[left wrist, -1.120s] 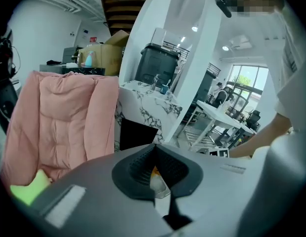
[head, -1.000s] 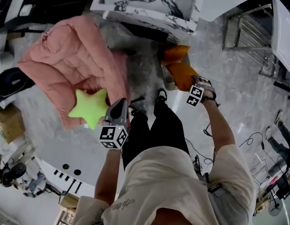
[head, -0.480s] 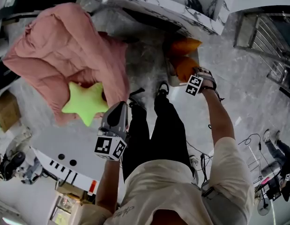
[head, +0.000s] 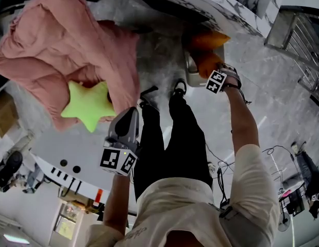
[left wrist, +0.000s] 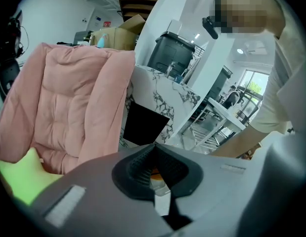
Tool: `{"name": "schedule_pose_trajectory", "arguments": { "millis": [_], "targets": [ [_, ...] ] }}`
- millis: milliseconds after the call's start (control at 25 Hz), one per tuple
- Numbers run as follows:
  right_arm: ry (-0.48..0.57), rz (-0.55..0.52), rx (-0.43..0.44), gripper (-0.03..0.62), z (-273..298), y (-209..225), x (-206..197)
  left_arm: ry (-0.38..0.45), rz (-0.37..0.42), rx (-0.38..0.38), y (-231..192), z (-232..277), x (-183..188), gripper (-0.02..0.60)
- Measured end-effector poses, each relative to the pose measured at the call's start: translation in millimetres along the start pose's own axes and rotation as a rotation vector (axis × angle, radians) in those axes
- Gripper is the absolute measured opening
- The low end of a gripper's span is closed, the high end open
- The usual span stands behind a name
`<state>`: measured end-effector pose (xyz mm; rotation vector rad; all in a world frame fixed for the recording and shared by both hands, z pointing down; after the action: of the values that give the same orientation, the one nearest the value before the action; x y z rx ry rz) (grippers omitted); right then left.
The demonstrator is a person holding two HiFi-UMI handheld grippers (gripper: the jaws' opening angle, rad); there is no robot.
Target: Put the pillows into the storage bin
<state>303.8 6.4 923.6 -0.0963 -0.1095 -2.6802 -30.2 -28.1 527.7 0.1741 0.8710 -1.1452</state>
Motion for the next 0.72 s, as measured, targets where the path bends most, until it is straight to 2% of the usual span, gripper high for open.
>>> {"name": "schedule_pose_trajectory", "arguments": {
  "millis": [200, 720],
  "targets": [
    [-0.014, -0.04, 0.015, 0.377, 14, -1, 5, -0.009, -0.039, -0.001, 2, 5, -11, 0.02],
    [-0.063, -0.097, 0.056, 0.405, 53, 16, 23, -0.032, -0.052, 0.031, -5, 9, -27, 0.018]
  ]
}}
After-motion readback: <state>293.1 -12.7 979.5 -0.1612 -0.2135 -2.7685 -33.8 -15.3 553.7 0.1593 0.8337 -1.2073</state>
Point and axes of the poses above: the fingertips, and each gripper's own axes: z forward along the fingers, y to its right, x out of its top, the point moved 4 cm from there along -z, backward along the fingers, and after that the axes turned 5 degrees about z, right-handed, at the moved point
